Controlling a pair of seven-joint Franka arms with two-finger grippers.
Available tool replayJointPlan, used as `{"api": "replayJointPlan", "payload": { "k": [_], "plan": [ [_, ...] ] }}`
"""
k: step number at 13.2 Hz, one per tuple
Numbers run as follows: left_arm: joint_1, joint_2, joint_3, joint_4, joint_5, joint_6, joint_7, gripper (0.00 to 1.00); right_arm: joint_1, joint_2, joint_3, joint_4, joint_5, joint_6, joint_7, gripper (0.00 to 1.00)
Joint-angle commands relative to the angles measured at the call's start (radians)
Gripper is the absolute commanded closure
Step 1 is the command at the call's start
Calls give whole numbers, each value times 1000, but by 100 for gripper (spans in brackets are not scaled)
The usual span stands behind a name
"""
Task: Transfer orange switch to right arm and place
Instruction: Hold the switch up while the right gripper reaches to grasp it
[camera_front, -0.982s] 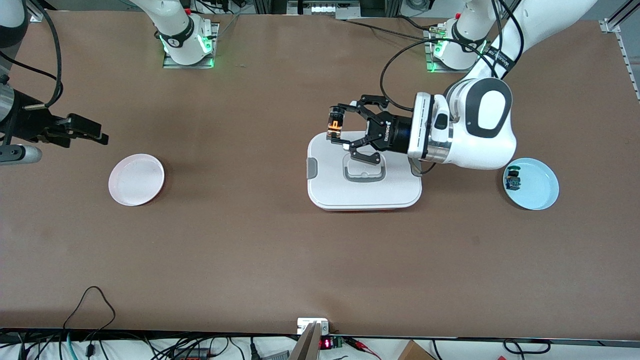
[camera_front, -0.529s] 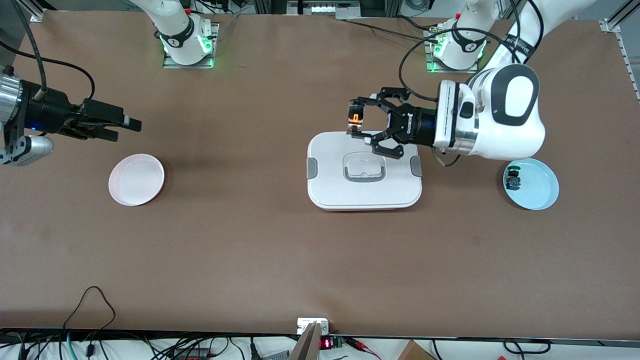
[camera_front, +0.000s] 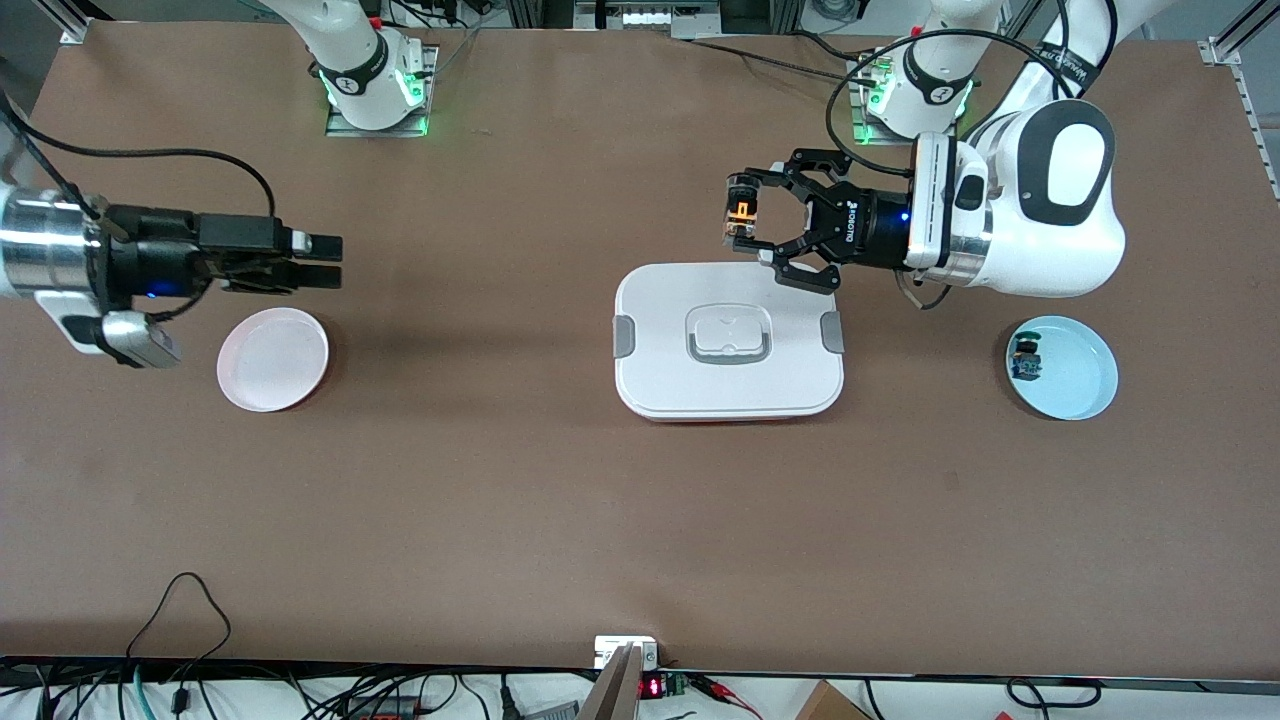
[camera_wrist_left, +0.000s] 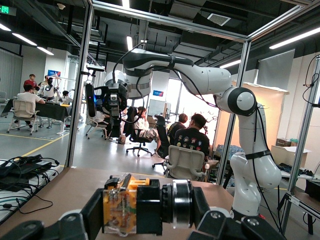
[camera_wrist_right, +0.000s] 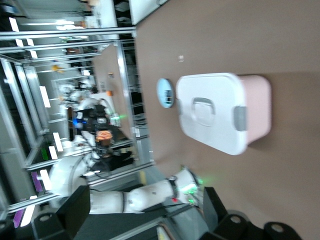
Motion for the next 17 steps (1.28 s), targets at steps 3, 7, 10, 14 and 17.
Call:
{"api": "replayJointPlan", "payload": {
  "k": [3, 7, 10, 14, 17],
  "plan": [
    [28, -30, -20, -17, -28, -18, 19, 100, 111, 51, 4, -14, 237, 98, -16, 0],
    [34, -30, -20, -19, -28, -30, 21, 100, 310, 70, 2, -11, 327, 321, -16, 0],
    [31, -30, -20, -19, -28, -30, 21, 100, 437, 70, 4, -8, 330, 505, -14, 0],
    [31, -30, -20, -17, -28, -27, 19, 100, 551, 91, 2, -6, 513, 624, -20, 0],
    [31, -29, -20, -17, -28, -27, 19, 100, 554, 114, 2, -6, 607, 623, -106, 0]
  ]
}}
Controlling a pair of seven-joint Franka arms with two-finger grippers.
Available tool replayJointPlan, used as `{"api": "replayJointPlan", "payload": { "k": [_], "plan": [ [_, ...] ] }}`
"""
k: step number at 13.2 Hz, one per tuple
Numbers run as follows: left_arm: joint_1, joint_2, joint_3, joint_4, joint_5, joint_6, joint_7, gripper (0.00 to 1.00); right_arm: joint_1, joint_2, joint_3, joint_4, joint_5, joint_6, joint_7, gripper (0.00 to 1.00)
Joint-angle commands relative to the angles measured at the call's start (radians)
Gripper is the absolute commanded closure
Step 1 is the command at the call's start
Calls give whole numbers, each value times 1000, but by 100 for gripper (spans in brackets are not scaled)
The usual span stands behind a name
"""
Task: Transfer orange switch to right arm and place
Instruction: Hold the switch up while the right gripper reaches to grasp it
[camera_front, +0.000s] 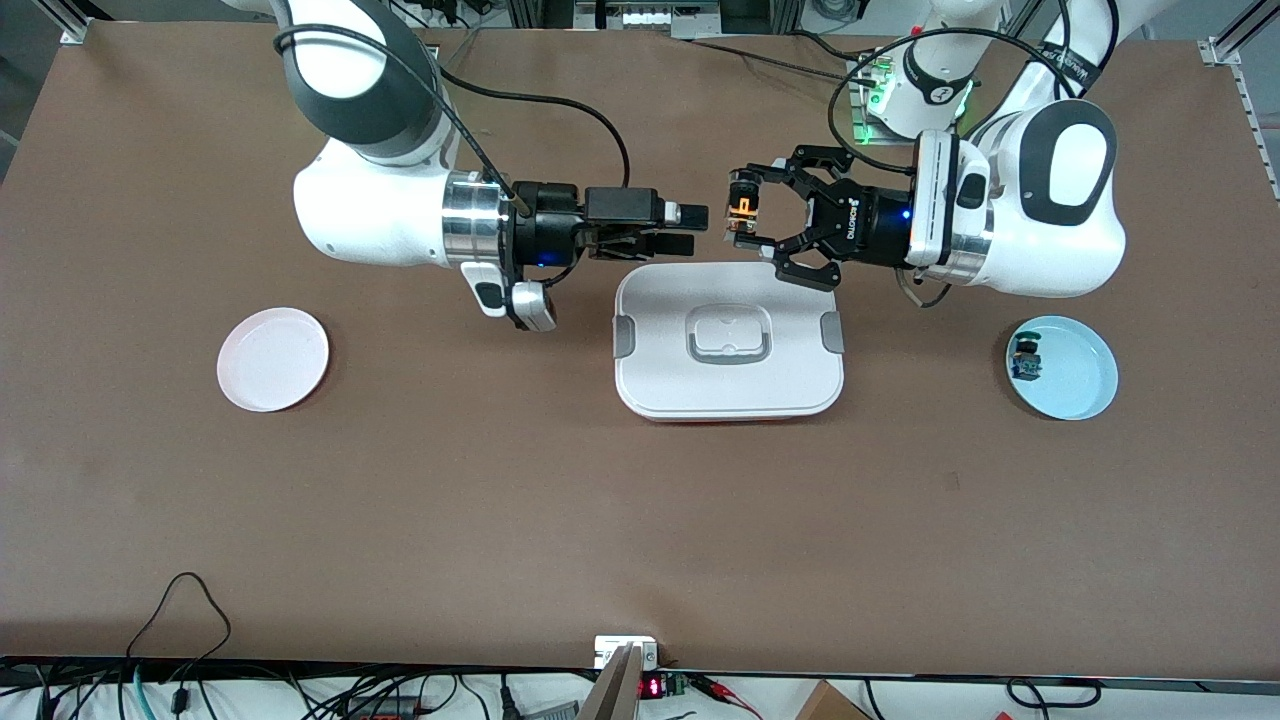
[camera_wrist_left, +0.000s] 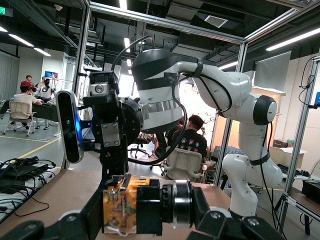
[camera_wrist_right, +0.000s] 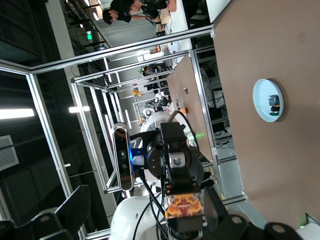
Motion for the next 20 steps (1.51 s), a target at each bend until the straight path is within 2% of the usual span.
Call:
{"api": "replayJointPlan", "payload": {
  "k": [1, 8, 17, 19, 20],
  "plan": [
    [23, -28, -14, -16, -28, -13, 19, 100, 10, 21, -10, -1, 80, 1, -68, 0],
    [22, -27, -14, -16, -28, -12, 19, 100, 54, 37, -11, -4, 100, 1, -159, 0],
    [20, -25, -14, -16, -28, -12, 19, 100, 93, 33, -10, -13, 104, 32, -163, 0],
    [20, -25, -14, -16, -28, -12, 19, 100, 91, 33, -10, -13, 104, 32, -164, 4],
    [20, -25, -14, -16, -28, -12, 19, 100, 90, 31, -8, -13, 104, 32, -163, 11]
  ]
}}
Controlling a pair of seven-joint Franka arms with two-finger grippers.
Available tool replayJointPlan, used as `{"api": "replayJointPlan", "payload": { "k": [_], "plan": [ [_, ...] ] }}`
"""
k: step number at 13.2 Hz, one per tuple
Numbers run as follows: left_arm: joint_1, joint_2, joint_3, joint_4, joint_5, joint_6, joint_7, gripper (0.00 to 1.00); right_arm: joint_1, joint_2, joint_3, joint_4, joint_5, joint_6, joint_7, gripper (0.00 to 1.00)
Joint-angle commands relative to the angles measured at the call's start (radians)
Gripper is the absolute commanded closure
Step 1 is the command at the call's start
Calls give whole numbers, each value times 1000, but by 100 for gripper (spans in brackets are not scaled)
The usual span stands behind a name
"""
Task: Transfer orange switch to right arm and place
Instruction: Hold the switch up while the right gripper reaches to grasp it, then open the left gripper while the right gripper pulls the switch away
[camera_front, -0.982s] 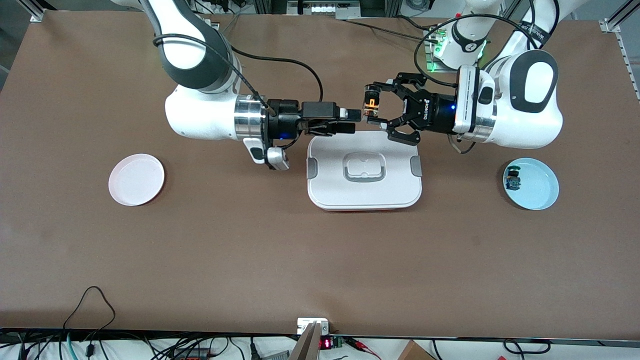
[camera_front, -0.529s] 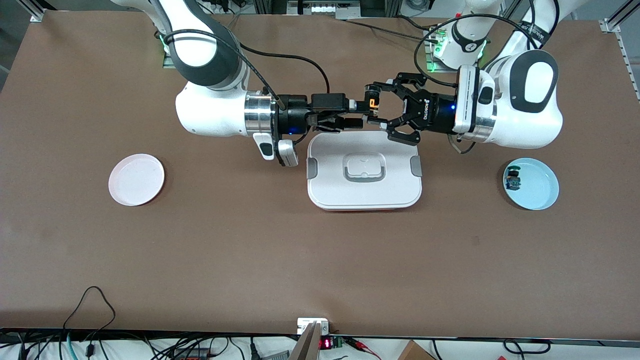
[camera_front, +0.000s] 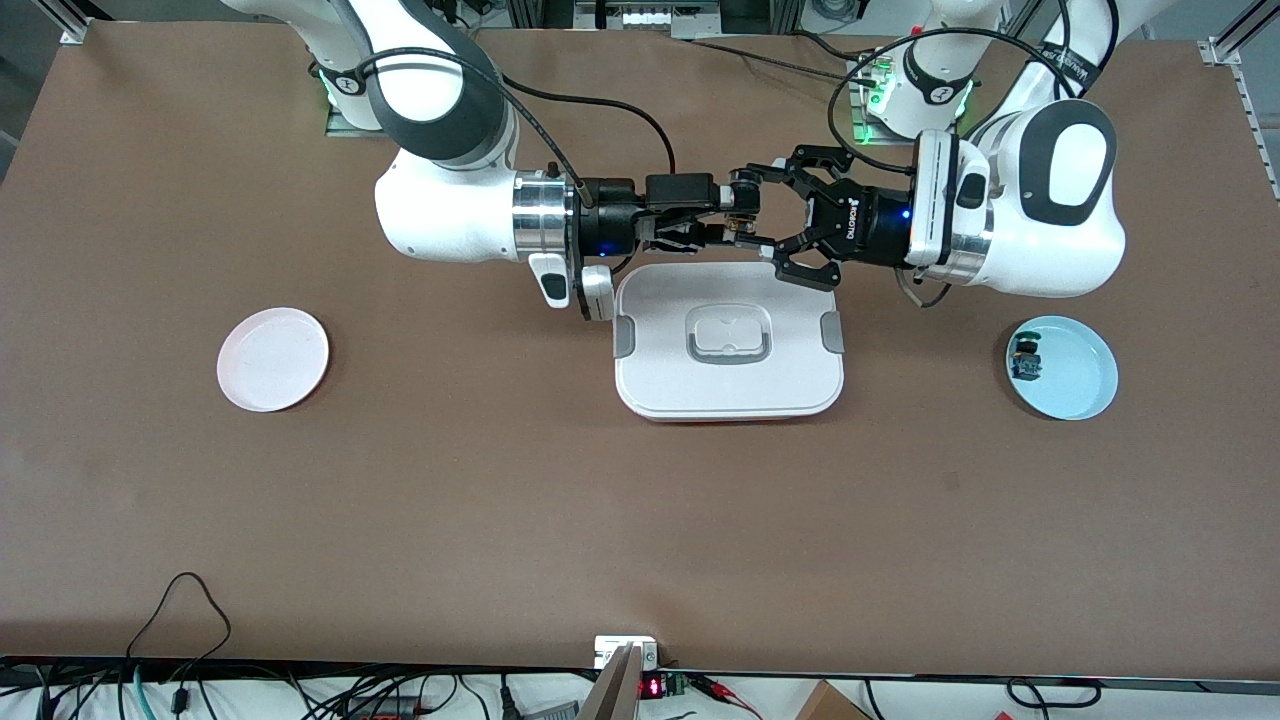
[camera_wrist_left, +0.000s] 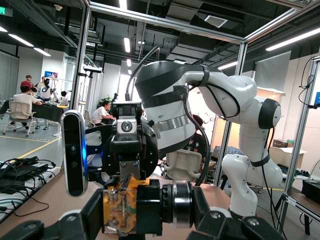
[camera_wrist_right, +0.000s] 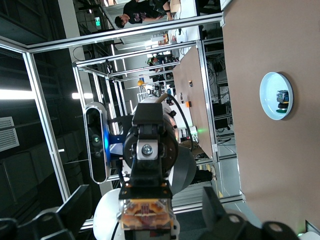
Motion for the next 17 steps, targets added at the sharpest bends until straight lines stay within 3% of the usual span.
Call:
{"api": "replayJointPlan", "payload": {
  "k": [1, 3, 4, 5, 6, 9, 10, 11, 14, 17],
  "plan": [
    [20, -25, -13, -16, -28, -12, 19, 100, 5, -11, -6, -12, 31, 2, -29, 20],
    [19, -25, -13, -16, -28, -12, 19, 100, 2, -12, -5, -14, 28, -2, -38, 41],
    [19, -25, -13, -16, -28, -12, 19, 100, 5, -14, -6, -14, 28, -2, -48, 62],
    [19, -25, -13, -16, -28, -10, 19, 100, 8, -14, -6, -17, 26, 4, -63, 70],
    [19, -25, -13, -16, -28, -10, 19, 100, 6, -15, -6, -17, 25, -4, -86, 76],
    [19, -22, -13, -17, -28, -10, 17, 98, 5, -18, -6, -28, 26, -2, -94, 83],
    [19, -22, -13, -20, -28, -12, 11, 76, 8, -18, -6, -28, 26, -1, -94, 83],
    [17, -21, -13, -22, -28, -13, 16, 1, 8, -20, -6, -28, 28, 1, -94, 83],
    [26, 25, -4, -20, -26, -40, 19, 0, 6, -21, -6, -28, 26, -1, -95, 86],
    [130, 93, 4, -17, 33, -126, 33, 0, -20, -31, -6, -28, 16, -7, -98, 89]
  ]
}}
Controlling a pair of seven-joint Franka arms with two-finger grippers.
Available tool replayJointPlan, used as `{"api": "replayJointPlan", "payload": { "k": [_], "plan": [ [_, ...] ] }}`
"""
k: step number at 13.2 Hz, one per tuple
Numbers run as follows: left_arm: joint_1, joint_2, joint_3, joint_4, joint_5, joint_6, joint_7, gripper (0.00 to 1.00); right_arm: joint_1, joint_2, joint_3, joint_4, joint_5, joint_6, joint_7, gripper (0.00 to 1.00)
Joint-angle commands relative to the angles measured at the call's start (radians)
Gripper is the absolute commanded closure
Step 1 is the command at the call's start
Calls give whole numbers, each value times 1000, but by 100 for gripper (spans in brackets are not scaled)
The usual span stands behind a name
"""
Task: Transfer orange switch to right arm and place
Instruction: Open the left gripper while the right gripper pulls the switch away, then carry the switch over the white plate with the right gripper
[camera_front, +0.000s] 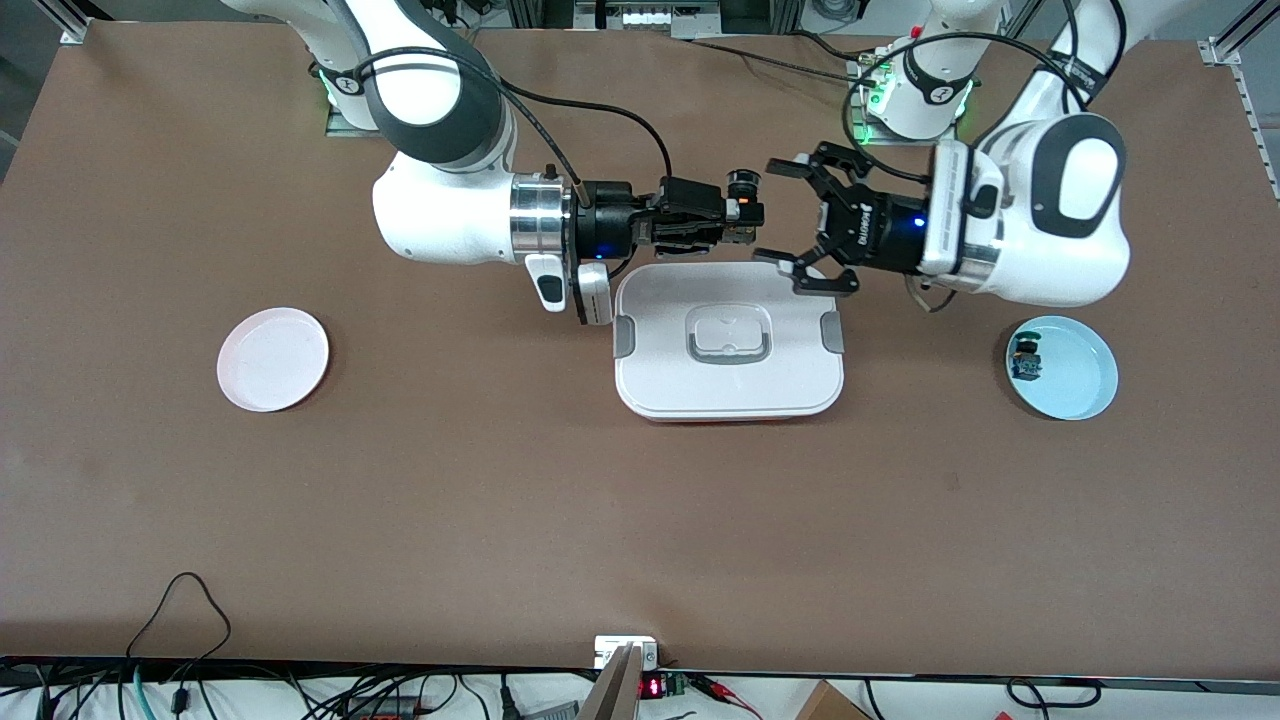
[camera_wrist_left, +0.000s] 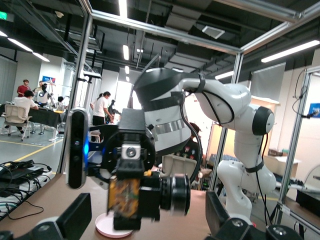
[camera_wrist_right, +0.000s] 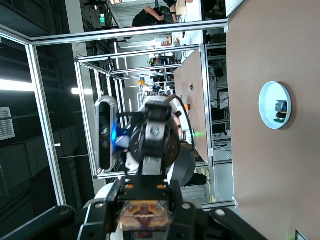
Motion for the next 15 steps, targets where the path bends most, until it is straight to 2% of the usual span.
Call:
{"api": "replayJointPlan", "payload": {
  "k": [1, 3, 7, 9, 12, 15],
  "plan": [
    [122, 65, -4, 10, 81, -86, 31, 0, -33, -33, -3, -24, 12, -31, -23, 91],
    [172, 76, 43, 51, 200, -111, 30, 0, -94, -34, -8, -25, -22, -132, -23, 91],
    [177, 76, 174, 230, 548, -256, -105, 0, -241, -32, -8, -25, -124, -320, -22, 91],
    [175, 77, 209, 345, 696, -329, -183, 0, -315, -32, -8, -24, -242, -400, -28, 92],
    [161, 77, 212, 457, 924, -324, -217, 0, -419, -32, -8, -24, -433, -534, -96, 93],
    [83, 71, 209, 540, 1167, -324, -259, 0, -490, -35, -8, -22, -627, -632, -156, 94]
  ]
}}
